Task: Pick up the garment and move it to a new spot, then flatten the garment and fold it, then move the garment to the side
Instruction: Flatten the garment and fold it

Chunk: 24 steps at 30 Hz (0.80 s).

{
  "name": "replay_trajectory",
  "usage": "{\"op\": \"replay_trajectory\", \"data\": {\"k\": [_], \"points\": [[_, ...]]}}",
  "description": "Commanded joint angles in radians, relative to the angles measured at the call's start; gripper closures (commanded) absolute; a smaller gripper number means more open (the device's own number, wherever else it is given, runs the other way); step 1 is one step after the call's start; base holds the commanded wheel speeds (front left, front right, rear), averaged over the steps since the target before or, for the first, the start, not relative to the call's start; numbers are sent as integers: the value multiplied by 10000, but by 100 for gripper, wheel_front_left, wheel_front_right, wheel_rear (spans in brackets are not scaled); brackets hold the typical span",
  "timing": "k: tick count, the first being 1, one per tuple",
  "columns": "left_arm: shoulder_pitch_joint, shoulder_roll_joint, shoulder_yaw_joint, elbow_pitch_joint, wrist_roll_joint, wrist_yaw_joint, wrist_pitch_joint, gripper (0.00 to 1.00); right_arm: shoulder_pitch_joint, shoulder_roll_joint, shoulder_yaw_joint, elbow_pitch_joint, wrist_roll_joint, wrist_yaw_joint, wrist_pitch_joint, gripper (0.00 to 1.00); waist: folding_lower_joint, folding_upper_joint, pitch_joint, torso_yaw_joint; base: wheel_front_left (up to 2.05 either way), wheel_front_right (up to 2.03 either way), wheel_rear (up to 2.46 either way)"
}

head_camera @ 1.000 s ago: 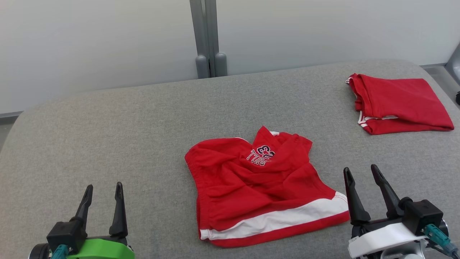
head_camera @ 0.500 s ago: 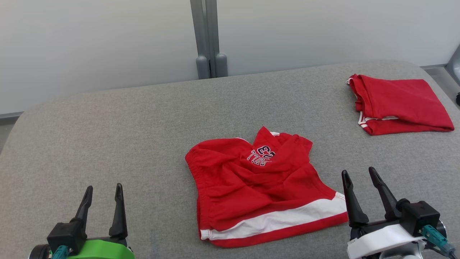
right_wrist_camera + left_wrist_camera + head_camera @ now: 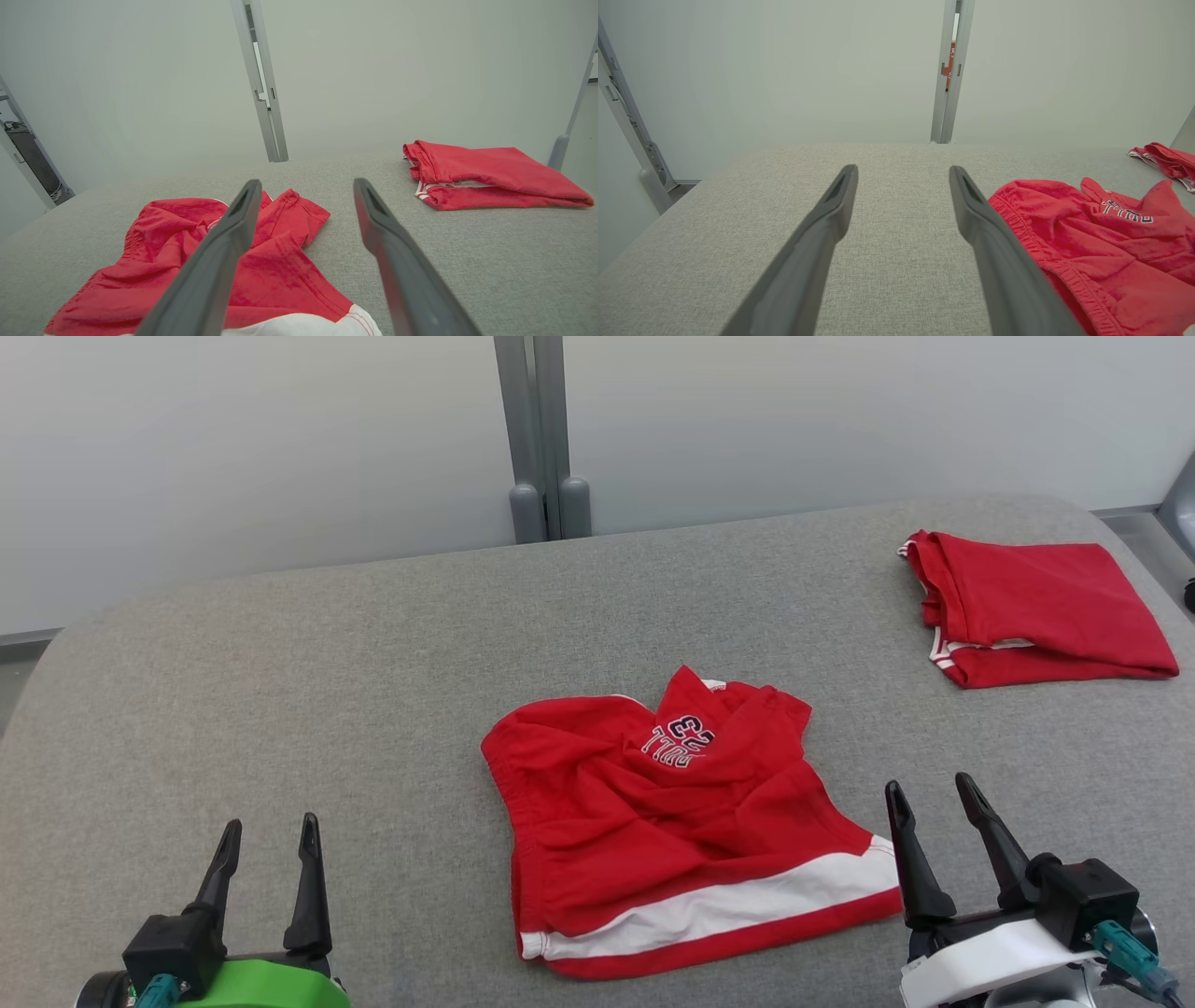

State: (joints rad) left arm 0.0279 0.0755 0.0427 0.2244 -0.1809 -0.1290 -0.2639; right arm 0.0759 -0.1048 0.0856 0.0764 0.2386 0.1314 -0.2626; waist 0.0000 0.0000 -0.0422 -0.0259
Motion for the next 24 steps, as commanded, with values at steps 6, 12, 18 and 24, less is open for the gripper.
{"op": "replay_trajectory", "data": {"k": [6, 12, 18, 24], "points": [[77, 94, 27, -11, 12, -36, 0, 0, -14, -34, 6, 70, -24, -17, -28, 0, 0, 0, -17, 3, 0, 0, 0], [65, 120, -1, 20, -1, -36, 0, 0, -42, -51, 24, 120, -2, -17, -29, 0, 0, 0, -47, 7, 0, 0, 0], [85, 122, -14, 21, 22, -36, 0, 0, -64, -72, 49, 171, 27, -17, -29, 0, 0, 0, -75, 9, 0, 0, 0], [65, 136, -36, 37, 13, -36, 0, 0, -97, -75, 62, 217, 41, -17, -29, 0, 0, 0, -72, 14, 0, 0, 0]]}}
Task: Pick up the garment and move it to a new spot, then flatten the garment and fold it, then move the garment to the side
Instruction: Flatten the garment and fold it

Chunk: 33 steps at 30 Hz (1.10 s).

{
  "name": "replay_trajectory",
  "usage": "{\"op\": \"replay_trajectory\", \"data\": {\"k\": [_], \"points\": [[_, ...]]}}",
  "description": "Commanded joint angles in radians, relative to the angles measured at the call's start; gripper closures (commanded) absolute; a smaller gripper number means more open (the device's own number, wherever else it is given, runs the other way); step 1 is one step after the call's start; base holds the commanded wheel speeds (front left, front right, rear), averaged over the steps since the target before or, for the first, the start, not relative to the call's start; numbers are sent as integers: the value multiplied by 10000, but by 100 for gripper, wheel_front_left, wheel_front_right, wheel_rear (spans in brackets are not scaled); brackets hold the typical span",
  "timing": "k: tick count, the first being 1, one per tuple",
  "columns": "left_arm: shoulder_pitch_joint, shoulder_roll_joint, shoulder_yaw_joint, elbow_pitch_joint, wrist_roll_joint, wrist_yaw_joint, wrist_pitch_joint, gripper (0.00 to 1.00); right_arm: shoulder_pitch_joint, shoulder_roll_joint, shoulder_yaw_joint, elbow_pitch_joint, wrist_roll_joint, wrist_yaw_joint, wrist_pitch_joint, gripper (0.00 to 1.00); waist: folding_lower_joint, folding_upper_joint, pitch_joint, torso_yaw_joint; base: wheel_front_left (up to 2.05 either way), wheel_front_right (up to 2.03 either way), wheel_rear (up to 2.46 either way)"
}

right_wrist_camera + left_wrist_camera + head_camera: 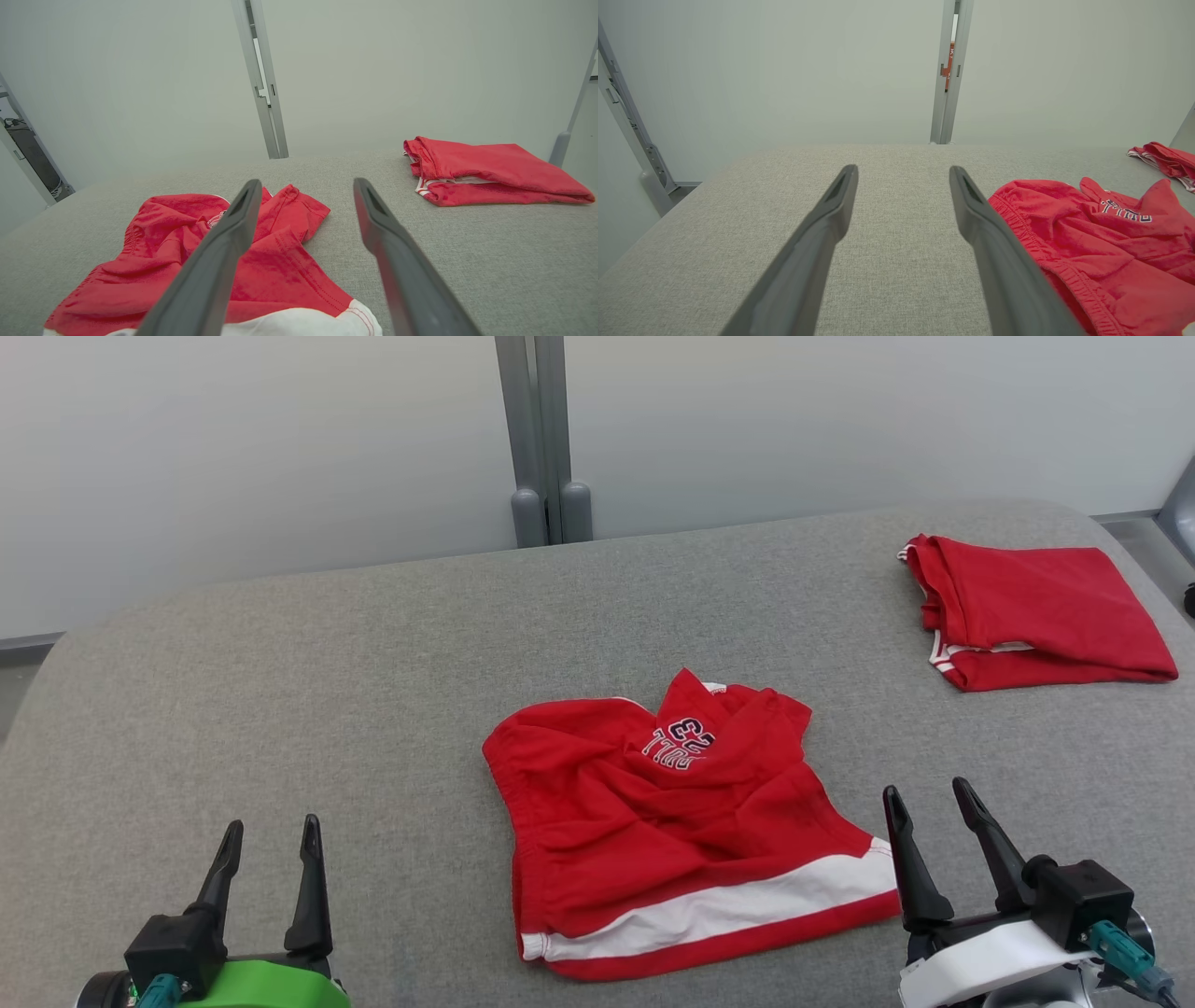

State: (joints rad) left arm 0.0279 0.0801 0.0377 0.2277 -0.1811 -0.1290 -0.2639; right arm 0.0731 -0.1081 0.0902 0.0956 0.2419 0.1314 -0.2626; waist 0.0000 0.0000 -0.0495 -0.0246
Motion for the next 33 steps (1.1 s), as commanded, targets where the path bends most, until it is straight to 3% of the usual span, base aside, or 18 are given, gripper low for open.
{"op": "replay_trajectory", "data": {"k": [1, 22, 33], "points": [[61, 89, 13, 8, 13, -36, 0, 0, -70, -43, 17, 31, 7, -17, -29, 0, 0, 0, 1, 0, 0, 0, 0], [75, 95, -110, 75, 13, -36, 0, 0, -85, -24, -4, 157, 39, -17, -29, 0, 0, 0, -76, 45, 0, 0, 0], [211, 225, -1797, 573, -71, -35, 0, 0, -397, -195, -120, 1030, 10, -17, -29, 0, 0, 0, 94, 120, 0, 0, 0]]}}
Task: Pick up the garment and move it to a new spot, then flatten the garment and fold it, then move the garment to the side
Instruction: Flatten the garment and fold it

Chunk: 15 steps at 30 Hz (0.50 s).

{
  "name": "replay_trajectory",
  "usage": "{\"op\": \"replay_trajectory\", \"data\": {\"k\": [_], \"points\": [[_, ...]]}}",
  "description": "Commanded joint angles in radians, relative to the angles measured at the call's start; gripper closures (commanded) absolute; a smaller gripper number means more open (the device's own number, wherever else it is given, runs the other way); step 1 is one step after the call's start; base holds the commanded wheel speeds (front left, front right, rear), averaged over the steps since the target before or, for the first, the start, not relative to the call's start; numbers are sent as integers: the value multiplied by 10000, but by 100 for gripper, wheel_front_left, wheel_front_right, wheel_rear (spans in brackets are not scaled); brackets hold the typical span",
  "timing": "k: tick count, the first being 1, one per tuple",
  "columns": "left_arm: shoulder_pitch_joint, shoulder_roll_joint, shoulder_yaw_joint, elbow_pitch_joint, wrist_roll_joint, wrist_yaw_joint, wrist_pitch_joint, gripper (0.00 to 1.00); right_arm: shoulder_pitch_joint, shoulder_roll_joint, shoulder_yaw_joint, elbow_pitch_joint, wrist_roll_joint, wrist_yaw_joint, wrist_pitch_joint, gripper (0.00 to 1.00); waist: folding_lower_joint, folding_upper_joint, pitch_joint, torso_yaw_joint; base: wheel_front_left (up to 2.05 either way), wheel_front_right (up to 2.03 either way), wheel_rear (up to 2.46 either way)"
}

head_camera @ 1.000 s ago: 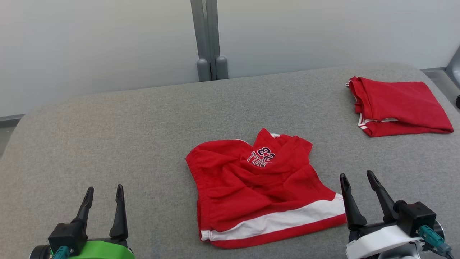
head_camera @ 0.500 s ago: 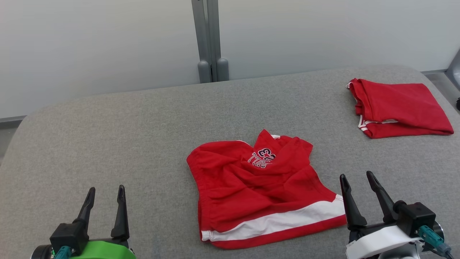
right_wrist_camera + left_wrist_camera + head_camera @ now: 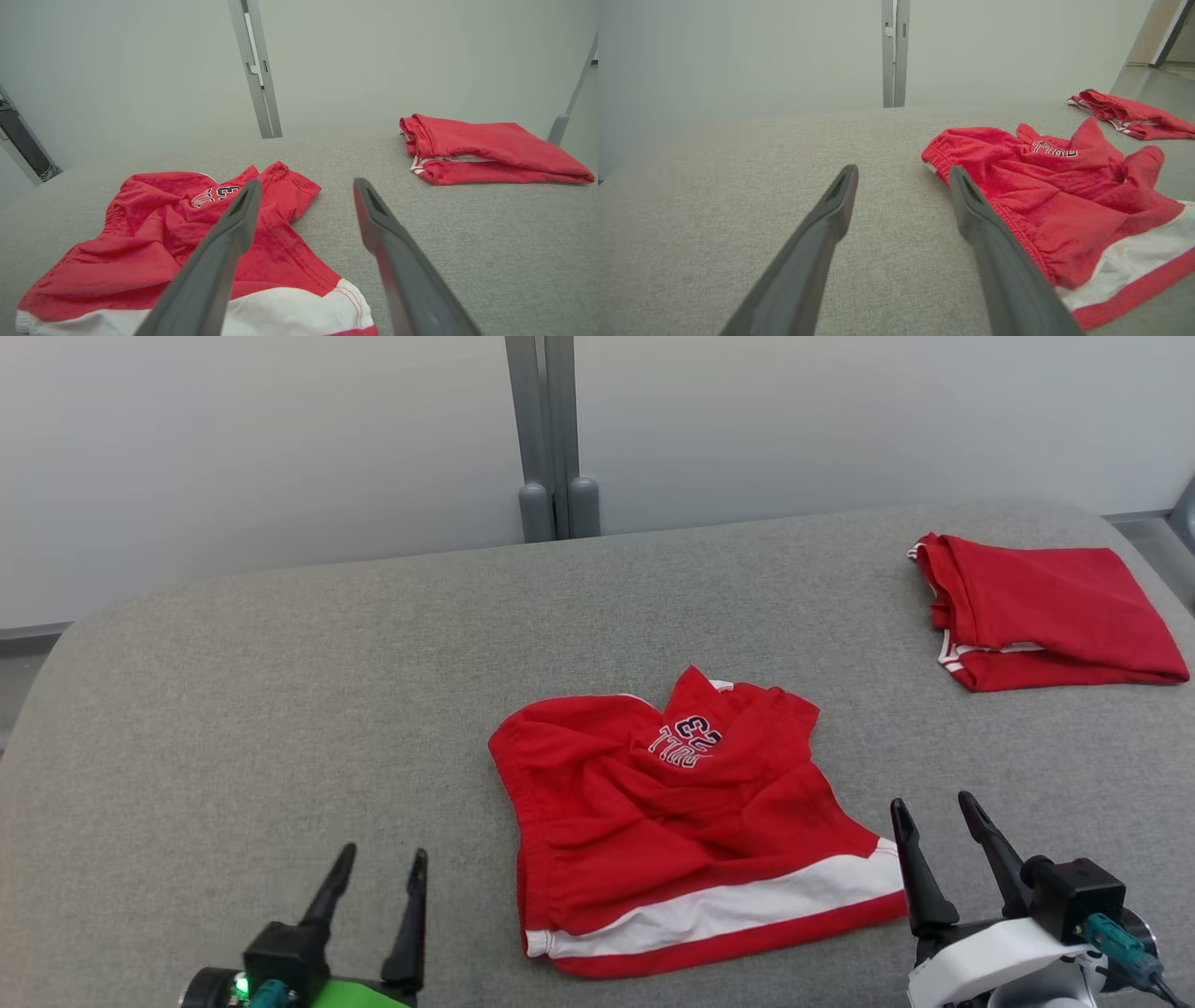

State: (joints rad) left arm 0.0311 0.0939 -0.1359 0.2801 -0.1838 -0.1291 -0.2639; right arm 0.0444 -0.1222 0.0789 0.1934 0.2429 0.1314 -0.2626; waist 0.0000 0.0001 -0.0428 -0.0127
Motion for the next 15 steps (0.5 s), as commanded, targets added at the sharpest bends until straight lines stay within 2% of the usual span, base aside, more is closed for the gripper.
{"op": "replay_trajectory", "data": {"k": [1, 10, 15], "points": [[191, 123, -325, 138, -84, -33, 0, 0, -198, -110, 15, 258, 11, -17, -29, 0, 0, -1, 57, -1, 0, 0, 0], [80, 295, -2673, 999, -493, -33, 0, 0, -978, -468, 219, 2083, 62, -17, -29, 0, 0, -1, 350, 17, 0, 0, 0], [-206, 283, -3424, 1481, -899, -31, 0, 0, -1468, -656, 390, 3362, 136, -17, -29, 0, 0, -1, 536, 5, 0, 0, 0]]}}
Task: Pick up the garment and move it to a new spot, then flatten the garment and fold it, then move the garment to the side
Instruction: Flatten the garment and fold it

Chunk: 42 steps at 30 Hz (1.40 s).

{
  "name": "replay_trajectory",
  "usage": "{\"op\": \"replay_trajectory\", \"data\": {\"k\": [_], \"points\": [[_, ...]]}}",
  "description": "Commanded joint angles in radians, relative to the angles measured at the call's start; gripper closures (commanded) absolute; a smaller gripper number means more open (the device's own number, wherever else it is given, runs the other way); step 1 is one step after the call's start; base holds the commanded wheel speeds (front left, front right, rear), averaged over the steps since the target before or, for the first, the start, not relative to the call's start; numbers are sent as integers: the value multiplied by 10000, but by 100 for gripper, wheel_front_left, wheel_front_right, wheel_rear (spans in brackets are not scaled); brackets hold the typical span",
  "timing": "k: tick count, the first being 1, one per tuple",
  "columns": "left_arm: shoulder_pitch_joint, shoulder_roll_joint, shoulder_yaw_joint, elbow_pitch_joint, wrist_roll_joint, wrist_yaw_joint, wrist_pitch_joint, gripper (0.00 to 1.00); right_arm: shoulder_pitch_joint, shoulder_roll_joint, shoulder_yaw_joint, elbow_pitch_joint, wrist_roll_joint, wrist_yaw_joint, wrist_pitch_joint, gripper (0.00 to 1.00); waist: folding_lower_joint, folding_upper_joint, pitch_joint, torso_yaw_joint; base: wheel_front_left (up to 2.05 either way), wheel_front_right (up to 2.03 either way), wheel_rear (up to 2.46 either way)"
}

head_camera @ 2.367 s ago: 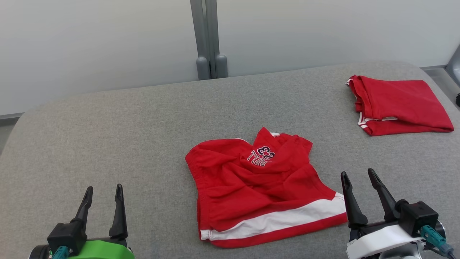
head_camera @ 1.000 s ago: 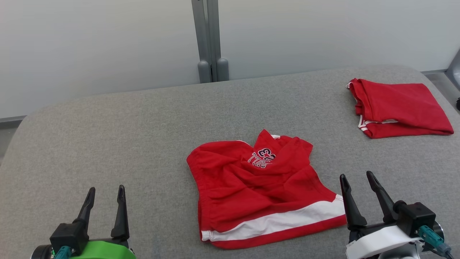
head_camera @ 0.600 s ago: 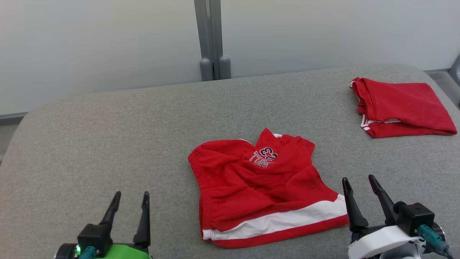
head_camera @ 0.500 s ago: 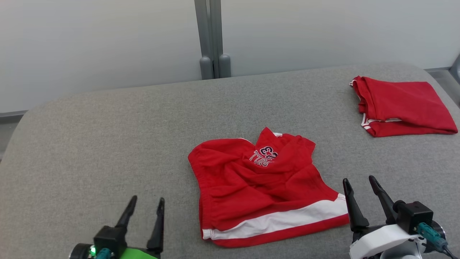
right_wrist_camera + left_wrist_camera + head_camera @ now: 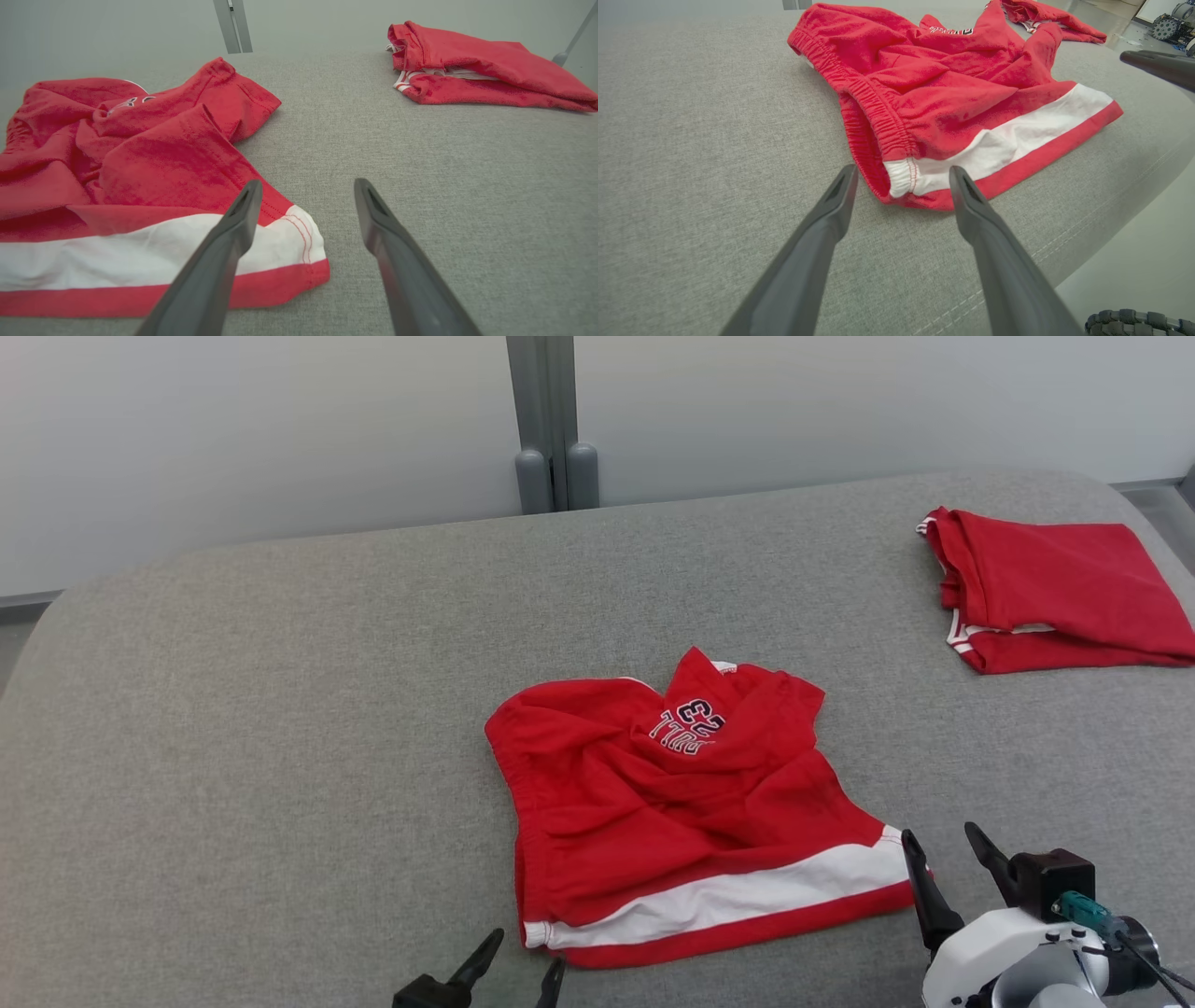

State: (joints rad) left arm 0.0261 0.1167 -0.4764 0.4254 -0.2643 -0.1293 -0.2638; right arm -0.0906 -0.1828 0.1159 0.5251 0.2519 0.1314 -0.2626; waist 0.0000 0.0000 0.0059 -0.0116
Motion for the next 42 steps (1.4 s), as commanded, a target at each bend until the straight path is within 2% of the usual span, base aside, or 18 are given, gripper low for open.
{"op": "replay_trajectory", "data": {"k": [1, 8, 17, 18, 19, 20, 21, 26, 32, 36, 42], "points": [[-221, 50, -108, 109, -162, -29, -2, 0, -208, -82, 75, 267, 69, -17, -29, 0, 0, 0, 104, -6, 0, 0, 0], [-837, 69, -542, 641, -412, -29, -2, 0, -925, -118, 467, 1513, 250, -17, -29, 0, 0, 0, 504, -11, 0, 0, 0], [-1445, -11, -1154, 1312, -816, -30, -4, 0, -1602, -33, 1197, 2537, 717, -19, -29, 0, 0, 0, 735, 34, 0, 0, 0], [-1462, -21, -1220, 1360, -903, -30, -4, 24, -1642, 7, 1278, 2652, 787, -17, -29, 0, 0, 0, 736, 41, 0, 0, 0], [-1498, -22, -1296, 1411, -944, -30, -4, 64, -1722, 14, 1347, 2750, 858, -17, -29, 52, 0, 0, 735, 53, 0, 0, 0], [-1531, -20, -1365, 1440, -1009, -30, -2, 83, -1788, -16, 1409, 2790, 909, -17, -29, 69, 0, 0, 731, 69, 0, 0, 0], [-1581, -10, -1445, 1470, -1072, -30, -2, 100, -1832, -54, 1456, 2821, 973, -19, -29, 100, 0, 0, 719, 88, 0, 0, 0], [-1628, -10, -1600, 1500, -1451, -30, -2, 100, -1669, -141, 1592, 2732, 1279, -17, -29, 100, 0, 0, 552, 152, 0, 0, 0], [-1314, -21, -1361, 661, -2166, -30, -3, 100, -1091, -340, 1697, 1370, 1367, -17, -29, 100, 0, 0, 293, 157, 0, 0, 0], [-1455, 249, -1109, -113, -2793, -30, -3, 100, -952, -435, 1833, 288, 1504, -17, -29, 100, 0, 0, 193, 33, 0, 0, 0], [-2945, 988, -1164, -919, -3659, -30, 152, 100, -2233, -329, 2185, -578, 2160, -18, -29, 100, 0, 0, 466, -198, 0, 0, 0]]}}
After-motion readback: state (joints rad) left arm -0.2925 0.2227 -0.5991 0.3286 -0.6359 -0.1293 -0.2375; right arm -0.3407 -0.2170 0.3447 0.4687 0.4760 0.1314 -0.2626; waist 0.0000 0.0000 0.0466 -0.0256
